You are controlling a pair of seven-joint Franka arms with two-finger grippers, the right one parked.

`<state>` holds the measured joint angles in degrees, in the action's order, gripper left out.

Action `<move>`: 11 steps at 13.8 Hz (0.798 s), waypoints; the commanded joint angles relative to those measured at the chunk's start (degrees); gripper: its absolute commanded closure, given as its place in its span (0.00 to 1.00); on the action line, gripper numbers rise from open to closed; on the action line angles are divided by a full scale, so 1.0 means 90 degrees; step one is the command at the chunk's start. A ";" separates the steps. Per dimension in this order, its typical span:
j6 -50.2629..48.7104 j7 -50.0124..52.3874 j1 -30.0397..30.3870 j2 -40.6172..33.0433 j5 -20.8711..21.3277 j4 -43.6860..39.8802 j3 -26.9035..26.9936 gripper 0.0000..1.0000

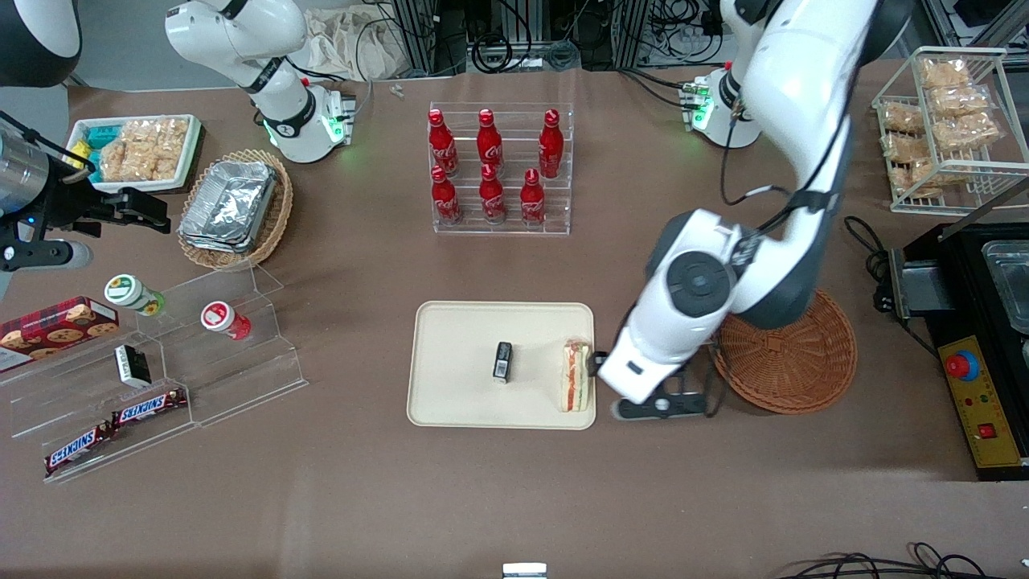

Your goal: Place sandwich from basket to tray

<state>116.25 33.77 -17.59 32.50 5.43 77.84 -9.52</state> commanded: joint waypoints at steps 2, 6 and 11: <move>0.0081 -0.0420 0.0645 -0.1917 -0.0017 0.2157 -0.0046 0.05; -0.0541 -0.1308 0.1298 -0.2545 -0.0027 0.2523 -0.0046 0.05; -0.1704 -0.3037 0.2295 -0.2430 -0.0612 0.1549 -0.0036 0.02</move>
<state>105.34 11.20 0.41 9.62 1.97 96.22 -9.17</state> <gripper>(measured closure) 0.026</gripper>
